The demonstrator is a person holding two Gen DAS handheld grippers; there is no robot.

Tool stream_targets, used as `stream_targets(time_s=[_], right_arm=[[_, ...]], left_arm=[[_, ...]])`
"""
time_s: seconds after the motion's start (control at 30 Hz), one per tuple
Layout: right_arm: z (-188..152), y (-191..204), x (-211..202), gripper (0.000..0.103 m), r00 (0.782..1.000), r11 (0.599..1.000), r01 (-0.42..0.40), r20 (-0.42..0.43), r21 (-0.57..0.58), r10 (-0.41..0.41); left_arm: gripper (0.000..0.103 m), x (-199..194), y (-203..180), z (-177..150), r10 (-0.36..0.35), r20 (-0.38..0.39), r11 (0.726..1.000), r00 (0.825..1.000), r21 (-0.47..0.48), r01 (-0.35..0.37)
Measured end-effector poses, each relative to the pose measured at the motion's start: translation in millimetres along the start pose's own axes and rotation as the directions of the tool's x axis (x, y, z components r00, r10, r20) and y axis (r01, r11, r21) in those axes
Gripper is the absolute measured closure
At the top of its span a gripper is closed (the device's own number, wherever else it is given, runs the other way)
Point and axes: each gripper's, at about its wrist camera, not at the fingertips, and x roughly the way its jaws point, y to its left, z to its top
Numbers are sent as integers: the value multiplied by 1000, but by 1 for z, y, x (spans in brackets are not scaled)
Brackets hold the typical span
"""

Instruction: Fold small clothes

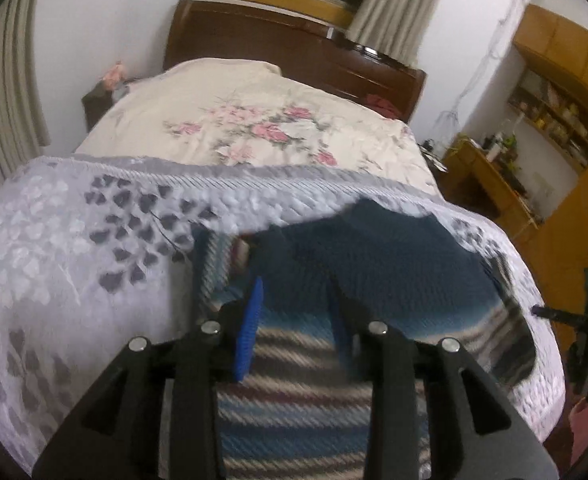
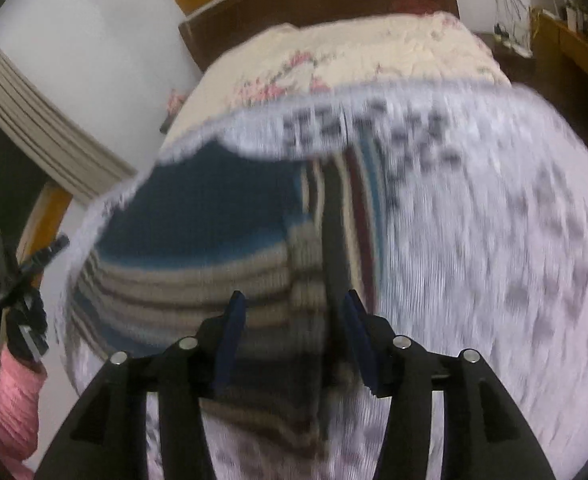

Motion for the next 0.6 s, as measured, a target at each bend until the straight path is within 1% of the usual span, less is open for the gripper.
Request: stream_targets(time_s=[0.07,0.1,0.13,0.17,0.2,0.33,0.4,0.5,0.6], right_arm=[[-22,2,5,52,999,1000,27,-25,-10,-27],[-31,3,8,55,999,1000,21,-40,-9,-21],[-39,3,13,60,998,1000,0,-56,-3,0],[-44,4,15,78,998,1000,-11,-66,2,11],[-47,5,18,92,997,1000,-2,-76,5,2],[-48,5,8,92,998,1000,21,-59,19,-20],[-49,3,6,92,996,998,57,-65,19,-56],[-56,-11,16,92,994,997,54,-103,61,-48],[-62,-15,27,92,992,996,60,-118,71,-51]], left_arm=[[70,4,-11,-12,-20,-32,1000,999,13,21],[70,7,-17,-18,-27,-50,999,998,23,28],[70,12,-24,-27,-38,-76,998,996,37,41],[70,15,-28,-33,-39,-91,998,995,48,43],[70,20,-34,-39,-32,-107,997,994,64,39],[69,36,-40,-52,-36,-155,997,987,59,46],[69,41,-41,-57,-10,-162,997,987,77,23],[69,48,-36,-60,-2,-164,997,986,81,15],[67,52,-32,-61,-15,-161,999,987,48,23]])
